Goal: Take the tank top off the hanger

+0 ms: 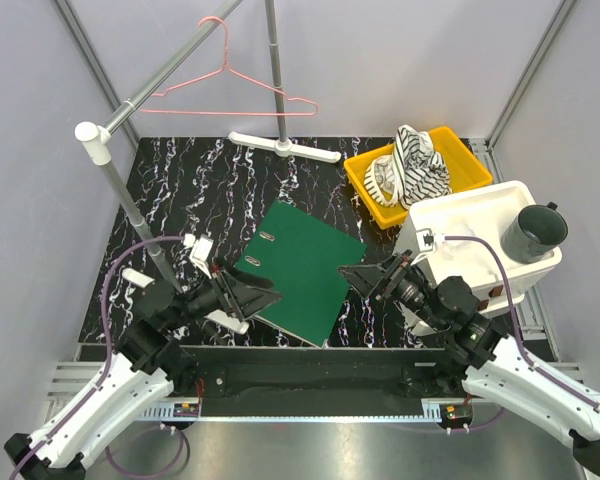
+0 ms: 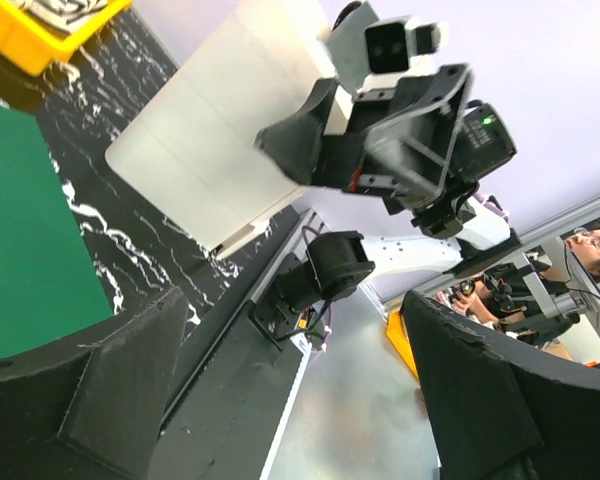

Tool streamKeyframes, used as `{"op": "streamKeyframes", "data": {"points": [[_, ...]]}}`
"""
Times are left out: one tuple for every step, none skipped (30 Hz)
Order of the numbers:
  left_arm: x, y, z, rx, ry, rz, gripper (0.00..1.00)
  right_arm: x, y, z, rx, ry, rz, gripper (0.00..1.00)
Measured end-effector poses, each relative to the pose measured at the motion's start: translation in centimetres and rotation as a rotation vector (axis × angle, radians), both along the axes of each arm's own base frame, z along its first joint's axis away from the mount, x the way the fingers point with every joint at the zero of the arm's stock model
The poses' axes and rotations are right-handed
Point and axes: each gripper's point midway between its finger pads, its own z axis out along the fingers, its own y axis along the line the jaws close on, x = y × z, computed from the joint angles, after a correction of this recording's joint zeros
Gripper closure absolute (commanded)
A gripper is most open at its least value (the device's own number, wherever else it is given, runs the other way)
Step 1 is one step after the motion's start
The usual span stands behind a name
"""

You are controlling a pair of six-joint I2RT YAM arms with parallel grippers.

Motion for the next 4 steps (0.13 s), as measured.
{"op": "streamKeyframes", "data": {"points": [[-0.05, 0.03, -0.33, 0.001, 0.008, 0.0, 0.06, -0.02, 0.06, 0.24, 0.012, -0.006, 0.003, 0.0], [-0.1, 0.04, -0.6, 0.001, 0.015, -0.001, 0.05, -0.08, 0.15, 0.35, 0.02, -0.008, 0.008, 0.0], [-0.14, 0.06, -0.79, 0.002, 0.02, -0.002, 0.04, -0.18, 0.27, 0.43, 0.029, -0.012, 0.017, 0.0], [-0.25, 0.1, -0.98, -0.001, 0.024, -0.003, 0.03, -0.3, 0.42, 0.45, 0.037, -0.013, 0.027, 0.0]]}}
